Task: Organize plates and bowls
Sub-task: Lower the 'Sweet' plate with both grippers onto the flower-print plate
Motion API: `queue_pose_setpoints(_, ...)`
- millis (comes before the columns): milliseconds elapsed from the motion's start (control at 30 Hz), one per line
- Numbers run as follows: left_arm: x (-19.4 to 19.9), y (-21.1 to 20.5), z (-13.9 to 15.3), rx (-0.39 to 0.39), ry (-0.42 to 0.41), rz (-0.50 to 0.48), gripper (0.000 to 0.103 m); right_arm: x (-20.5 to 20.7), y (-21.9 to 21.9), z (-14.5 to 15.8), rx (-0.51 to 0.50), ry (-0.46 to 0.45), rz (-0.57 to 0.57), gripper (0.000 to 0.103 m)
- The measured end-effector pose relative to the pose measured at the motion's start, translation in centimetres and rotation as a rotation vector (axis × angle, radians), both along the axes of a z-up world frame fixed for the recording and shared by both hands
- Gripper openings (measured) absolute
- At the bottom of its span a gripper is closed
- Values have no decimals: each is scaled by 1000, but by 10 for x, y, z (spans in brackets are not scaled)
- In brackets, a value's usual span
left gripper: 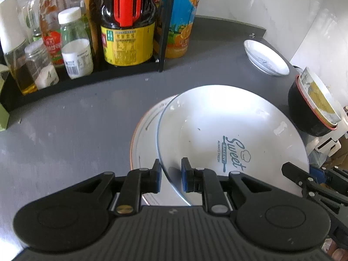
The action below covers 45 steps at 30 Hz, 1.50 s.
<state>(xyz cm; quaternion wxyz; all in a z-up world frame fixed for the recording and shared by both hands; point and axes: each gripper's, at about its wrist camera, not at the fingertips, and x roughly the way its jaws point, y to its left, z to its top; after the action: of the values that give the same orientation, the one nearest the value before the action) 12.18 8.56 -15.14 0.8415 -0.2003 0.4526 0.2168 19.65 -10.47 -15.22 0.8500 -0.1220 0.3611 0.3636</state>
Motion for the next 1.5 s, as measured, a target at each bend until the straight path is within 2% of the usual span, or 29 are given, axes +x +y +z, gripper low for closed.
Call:
queue_pose_setpoints(433, -7, -1, -12, -18, 57, 20, 18, -8, 4, -4, -39, -5, 46, 26)
queue_pose_setpoints(800, 7, 0, -18, -11, 103, -16, 23, -8, 7, -2, -64, -7, 22, 21)
queue_pose_setpoints(1100, 21, -5, -22, 31, 169, -50, 30, -10, 6, -1, -68, -16, 4, 18)
queue_pose_setpoints(1167, 23, -8, -18, 82, 163, -60, 42, -12, 6, -2, -73, -24, 8, 17)
queue_pose_setpoints(1233, 24, -8, -12, 114, 141, -52, 48, -12, 6, -1, -71, -19, 4, 17)
queue_pose_setpoints(1333, 26, -6, -7, 114, 118, -52, 50, -11, 6, -3, -73, -20, 3, 17)
queue_pose_setpoints(1500, 25, 3, -13, 131, 142, -17, 50, -11, 9, -4, -87, -22, 4, 18)
